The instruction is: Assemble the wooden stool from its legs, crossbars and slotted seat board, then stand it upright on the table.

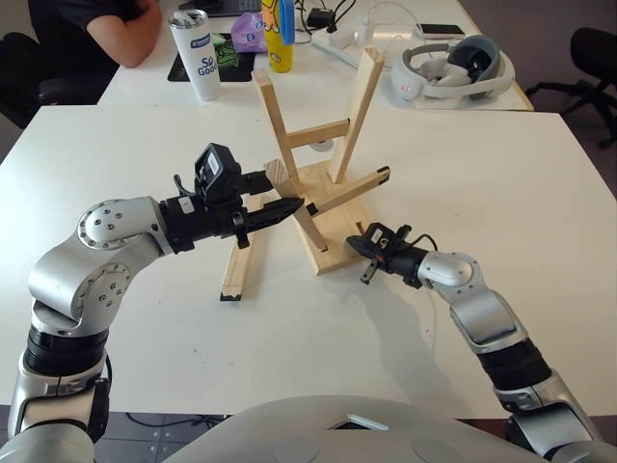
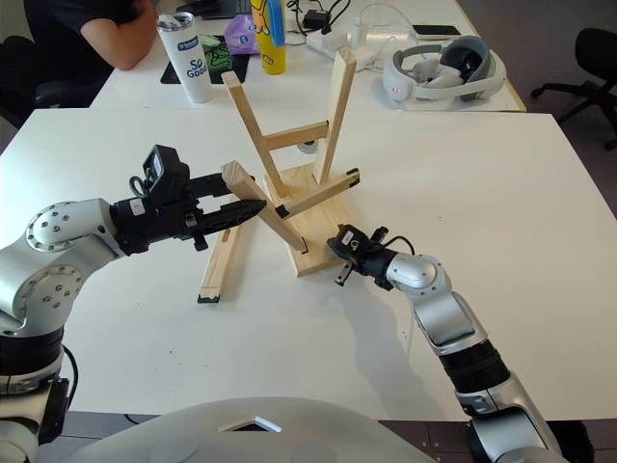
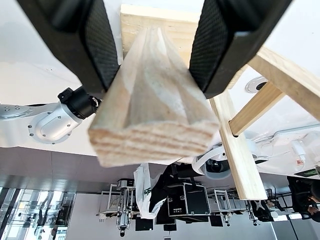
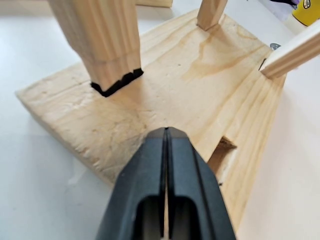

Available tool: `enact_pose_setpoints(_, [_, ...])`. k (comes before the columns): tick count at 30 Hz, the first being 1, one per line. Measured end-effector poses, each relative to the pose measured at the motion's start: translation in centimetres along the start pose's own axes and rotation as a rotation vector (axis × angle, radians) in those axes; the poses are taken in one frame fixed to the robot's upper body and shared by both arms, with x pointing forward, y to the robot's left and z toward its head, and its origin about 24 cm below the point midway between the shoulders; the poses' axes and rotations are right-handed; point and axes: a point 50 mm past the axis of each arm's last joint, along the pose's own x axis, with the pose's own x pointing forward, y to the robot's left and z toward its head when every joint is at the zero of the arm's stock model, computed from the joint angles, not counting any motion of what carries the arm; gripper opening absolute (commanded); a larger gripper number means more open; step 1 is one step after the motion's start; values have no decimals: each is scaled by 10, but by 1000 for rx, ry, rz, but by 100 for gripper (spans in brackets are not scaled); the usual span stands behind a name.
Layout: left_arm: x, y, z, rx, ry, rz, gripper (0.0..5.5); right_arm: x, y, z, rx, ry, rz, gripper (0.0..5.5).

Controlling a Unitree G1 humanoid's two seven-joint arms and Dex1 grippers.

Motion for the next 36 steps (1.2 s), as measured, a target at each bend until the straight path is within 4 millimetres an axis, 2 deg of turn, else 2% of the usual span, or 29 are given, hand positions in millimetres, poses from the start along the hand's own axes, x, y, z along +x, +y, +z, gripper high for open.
enact_pose_setpoints(13, [13,-3,-5,18,-3,-4,203,0,0,0,-8,4,2,0])
enact_pose_setpoints(23, [13,-13,-11,28,-3,-6,203,0,1,0,-17,8,8,0])
enact_pose_setpoints(36, [19,1,-18,-6,24,-6,203,3,6,-2,-22,24,51,0])
